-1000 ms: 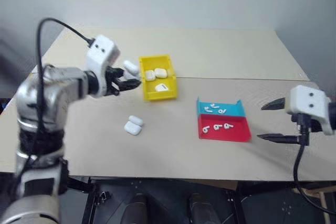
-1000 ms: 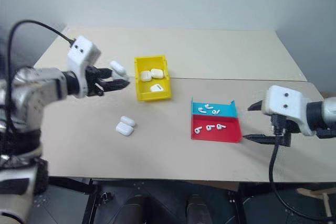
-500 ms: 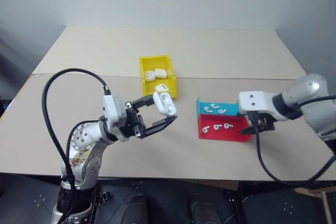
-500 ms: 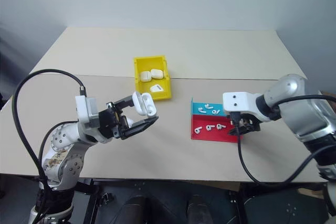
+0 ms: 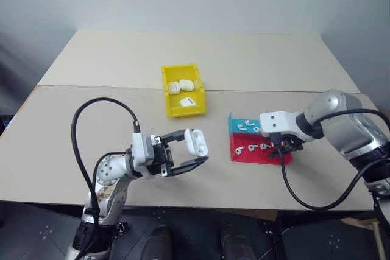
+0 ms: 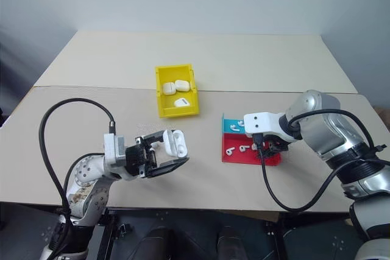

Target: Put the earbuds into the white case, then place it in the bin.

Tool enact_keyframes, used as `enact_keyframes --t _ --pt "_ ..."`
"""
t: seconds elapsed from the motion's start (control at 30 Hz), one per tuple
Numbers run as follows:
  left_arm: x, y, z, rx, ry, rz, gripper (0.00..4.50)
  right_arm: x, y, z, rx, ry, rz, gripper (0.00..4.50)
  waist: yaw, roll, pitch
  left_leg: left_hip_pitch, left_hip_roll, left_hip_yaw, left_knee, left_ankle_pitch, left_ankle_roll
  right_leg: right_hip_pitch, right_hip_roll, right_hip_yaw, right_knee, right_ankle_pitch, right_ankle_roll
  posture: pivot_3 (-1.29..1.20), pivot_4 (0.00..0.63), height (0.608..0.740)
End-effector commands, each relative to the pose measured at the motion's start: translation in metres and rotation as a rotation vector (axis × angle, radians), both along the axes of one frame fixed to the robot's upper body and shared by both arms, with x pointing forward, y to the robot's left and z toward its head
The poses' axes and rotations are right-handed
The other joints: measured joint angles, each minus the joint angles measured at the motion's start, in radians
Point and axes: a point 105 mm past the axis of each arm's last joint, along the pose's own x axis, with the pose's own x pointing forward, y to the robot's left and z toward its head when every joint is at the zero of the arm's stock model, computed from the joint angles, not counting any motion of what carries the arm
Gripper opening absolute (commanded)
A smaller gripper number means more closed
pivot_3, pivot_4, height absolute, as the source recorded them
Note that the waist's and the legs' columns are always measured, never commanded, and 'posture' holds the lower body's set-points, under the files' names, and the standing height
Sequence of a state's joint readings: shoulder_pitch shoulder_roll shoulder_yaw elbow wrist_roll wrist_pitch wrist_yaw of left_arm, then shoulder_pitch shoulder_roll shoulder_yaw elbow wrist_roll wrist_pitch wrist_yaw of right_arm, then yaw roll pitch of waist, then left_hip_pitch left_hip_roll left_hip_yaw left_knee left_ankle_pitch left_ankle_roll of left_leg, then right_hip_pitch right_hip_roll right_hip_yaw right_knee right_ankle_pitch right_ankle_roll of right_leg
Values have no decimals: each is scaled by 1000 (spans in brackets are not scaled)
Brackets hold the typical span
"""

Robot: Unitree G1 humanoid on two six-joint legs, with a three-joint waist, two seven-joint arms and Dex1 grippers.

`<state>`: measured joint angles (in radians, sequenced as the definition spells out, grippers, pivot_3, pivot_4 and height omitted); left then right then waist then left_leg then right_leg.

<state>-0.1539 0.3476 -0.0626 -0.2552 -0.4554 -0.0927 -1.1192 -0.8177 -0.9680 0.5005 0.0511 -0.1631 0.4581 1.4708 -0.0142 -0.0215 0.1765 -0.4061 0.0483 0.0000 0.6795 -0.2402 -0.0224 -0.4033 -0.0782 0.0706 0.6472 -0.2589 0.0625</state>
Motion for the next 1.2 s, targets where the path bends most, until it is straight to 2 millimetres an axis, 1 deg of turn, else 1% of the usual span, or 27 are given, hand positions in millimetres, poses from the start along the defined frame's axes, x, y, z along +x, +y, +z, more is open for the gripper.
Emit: enact_keyframes --t 0.03,0.23,0.47,0.87,0.97,1.03,1.2 --pt "-6 -2 3 -11 -39 -15 2765 8 2 10 1 -49 -4 2464 -1 0 0 0 0 0 0 0 0 0 0 0 0 0 0 0 150 740" --pt "-9 0 3 -26 -60 -29 2765 9 3 8 -4 -44 3 2464 0 0 0 0 0 0 0 0 0 0 0 0 0 0 0 0 150 740" --pt "-13 0 -3 -3 -62 -42 2765 13 4 2 -25 -50 5 2464 -1 0 0 0 0 0 0 0 0 0 0 0 0 0 0 0 150 740" --pt "-12 -1 -4 7 -61 -31 2765 18 3 -2 -42 -59 4 2464 -1 0 0 0 0 0 0 0 0 0 0 0 0 0 0 0 150 740" --pt "-11 -2 -4 11 -58 -27 2765 18 3 -3 -49 -58 10 1888 -1 0 0 0 0 0 0 0 0 0 0 0 0 0 0 0 150 740" --pt "-11 -2 -4 12 -56 -26 2765 18 2 -3 -51 -62 11 1249 -1 0 0 0 0 0 0 0 0 0 0 0 0 0 0 0 150 740" --pt "-11 -3 -5 16 -53 -31 2765 18 3 -3 -53 -67 14 1249 -1 0 0 0 0 0 -1 0 0 0 0 0 0 0 0 0 150 740"
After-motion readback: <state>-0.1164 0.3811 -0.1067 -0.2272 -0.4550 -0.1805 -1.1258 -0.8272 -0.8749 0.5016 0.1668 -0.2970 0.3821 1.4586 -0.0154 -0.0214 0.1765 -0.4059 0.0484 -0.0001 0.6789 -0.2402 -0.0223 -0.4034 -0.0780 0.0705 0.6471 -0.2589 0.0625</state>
